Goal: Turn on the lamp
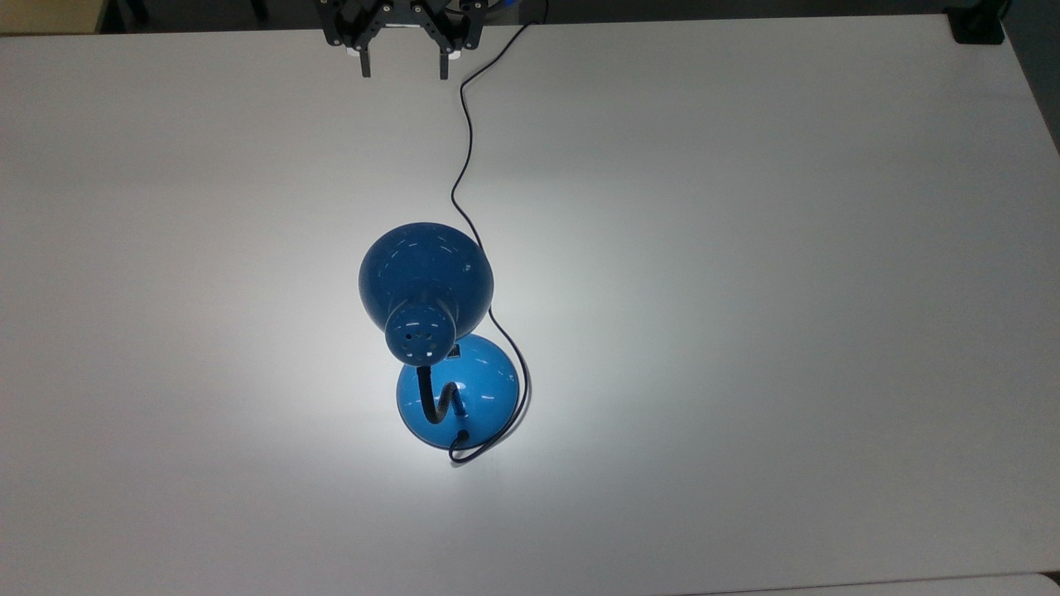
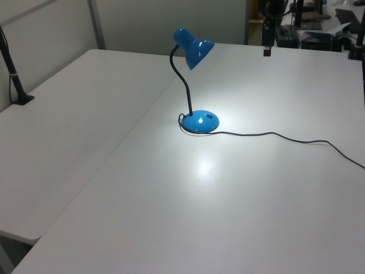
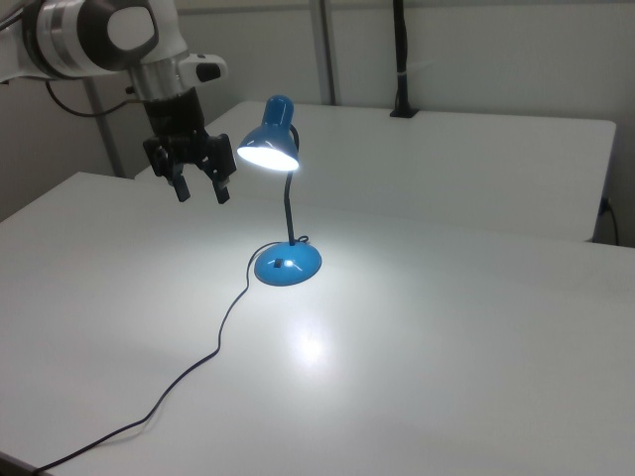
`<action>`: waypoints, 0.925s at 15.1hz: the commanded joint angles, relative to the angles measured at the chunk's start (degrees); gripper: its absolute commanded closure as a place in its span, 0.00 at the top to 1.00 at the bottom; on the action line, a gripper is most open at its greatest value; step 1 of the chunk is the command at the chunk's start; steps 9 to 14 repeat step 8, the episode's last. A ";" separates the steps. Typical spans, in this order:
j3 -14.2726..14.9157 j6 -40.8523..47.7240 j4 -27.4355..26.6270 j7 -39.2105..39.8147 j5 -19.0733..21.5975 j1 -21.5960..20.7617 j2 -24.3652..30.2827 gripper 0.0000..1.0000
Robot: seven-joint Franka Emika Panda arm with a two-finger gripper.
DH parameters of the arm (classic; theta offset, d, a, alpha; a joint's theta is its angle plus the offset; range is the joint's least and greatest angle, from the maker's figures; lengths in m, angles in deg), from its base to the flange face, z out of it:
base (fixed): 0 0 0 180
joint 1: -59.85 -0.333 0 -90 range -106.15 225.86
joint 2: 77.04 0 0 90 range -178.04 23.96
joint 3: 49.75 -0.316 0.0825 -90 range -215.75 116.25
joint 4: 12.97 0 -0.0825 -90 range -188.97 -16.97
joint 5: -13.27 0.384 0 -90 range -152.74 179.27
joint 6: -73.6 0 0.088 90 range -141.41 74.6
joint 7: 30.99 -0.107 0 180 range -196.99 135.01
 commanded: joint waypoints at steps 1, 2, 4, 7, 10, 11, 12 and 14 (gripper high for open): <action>-0.13 1.62 0.73 -3.33 -0.78 -0.16 0.23 1.00; -0.04 1.54 0.82 -3.59 -0.86 -0.07 0.32 1.00; 0.40 1.36 0.82 -3.77 -0.52 0.45 1.37 1.00; 0.31 1.80 0.82 -4.04 -0.43 0.45 1.29 1.00; 0.31 1.80 0.82 -4.04 -0.43 0.45 1.37 1.00; 0.31 1.80 0.82 -4.04 -0.43 0.45 1.37 1.00; 0.31 1.80 0.82 -4.04 -0.43 0.45 1.37 1.00; 0.31 1.80 0.82 -4.04 -0.43 0.45 1.37 1.00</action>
